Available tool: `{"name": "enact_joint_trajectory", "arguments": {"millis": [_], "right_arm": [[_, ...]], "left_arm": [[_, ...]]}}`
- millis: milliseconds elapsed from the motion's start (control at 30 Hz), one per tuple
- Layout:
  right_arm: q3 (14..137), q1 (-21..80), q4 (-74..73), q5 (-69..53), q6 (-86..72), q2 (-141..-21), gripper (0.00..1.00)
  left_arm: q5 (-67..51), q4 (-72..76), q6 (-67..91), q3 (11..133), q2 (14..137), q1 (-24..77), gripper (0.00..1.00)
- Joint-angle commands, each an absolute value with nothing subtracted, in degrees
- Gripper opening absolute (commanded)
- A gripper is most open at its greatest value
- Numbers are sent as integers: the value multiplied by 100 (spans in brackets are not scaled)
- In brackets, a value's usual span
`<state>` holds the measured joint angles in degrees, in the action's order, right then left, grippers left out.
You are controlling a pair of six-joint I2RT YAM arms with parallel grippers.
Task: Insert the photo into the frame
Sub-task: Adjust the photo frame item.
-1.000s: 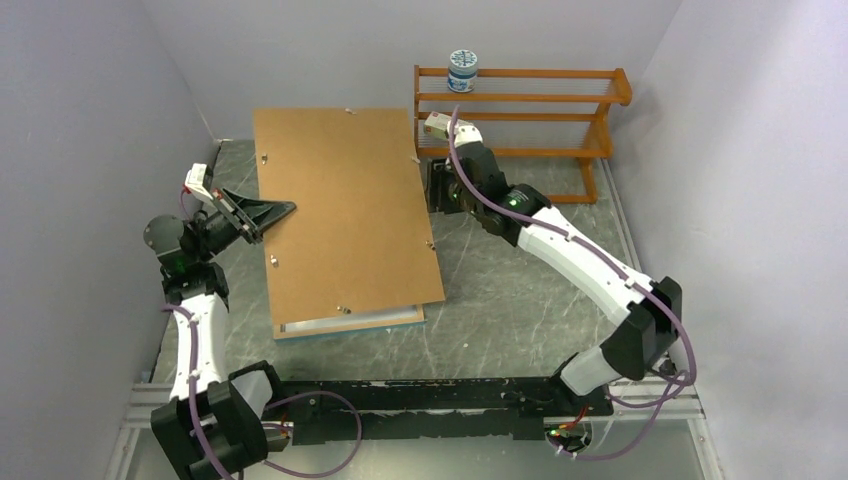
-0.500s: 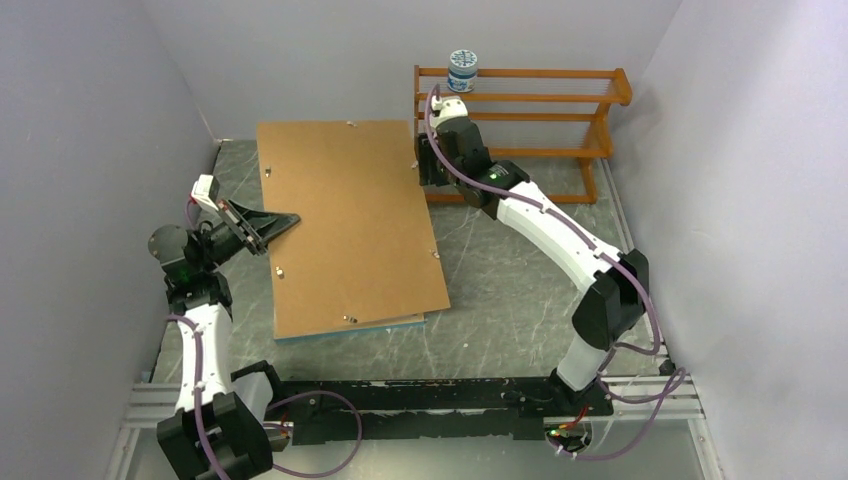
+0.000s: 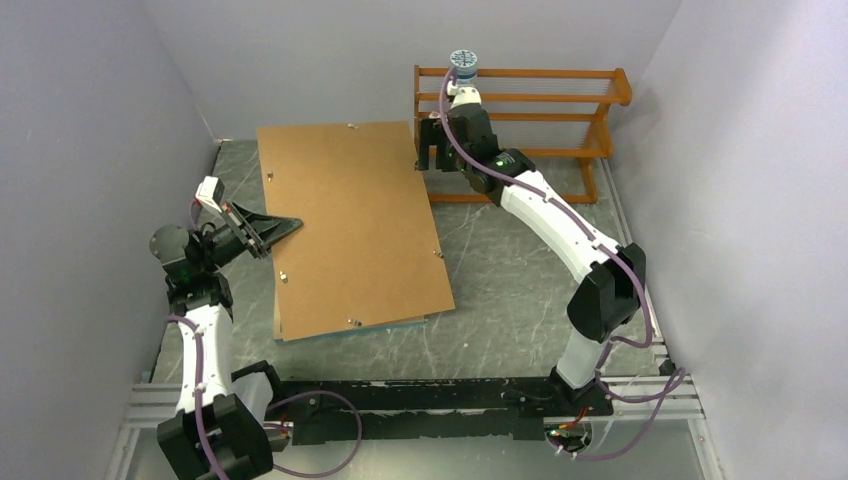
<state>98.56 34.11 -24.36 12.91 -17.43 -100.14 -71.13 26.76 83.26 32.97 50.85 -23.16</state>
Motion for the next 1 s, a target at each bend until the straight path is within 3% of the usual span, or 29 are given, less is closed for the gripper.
{"name": "enact_joint_trajectory", "arguments": {"millis": [0, 200, 500, 733, 967], "right_arm": [[9887, 3294, -2308, 1025, -1981, -9933, 92], [9549, 3001, -2243, 647, -2284, -9702, 96], [8066, 1997, -2032, -971, -3198, -8348, 95], [6521, 1837, -754, -2384, -4129, -7257, 96], [5731, 1856, 717, -3855, -5250, -7316, 96]], "left_arm": [[-7470, 2980, 8404, 3391, 5083, -2259, 3], [-7420, 2945, 8440, 3386, 5134, -2259, 3], [-7387, 3923, 9137, 3173, 5454, -2261, 3], [-7378, 4462, 9562, 3059, 5657, -2259, 3], [-7397, 4518, 9694, 3085, 5634, -2262, 3]]}}
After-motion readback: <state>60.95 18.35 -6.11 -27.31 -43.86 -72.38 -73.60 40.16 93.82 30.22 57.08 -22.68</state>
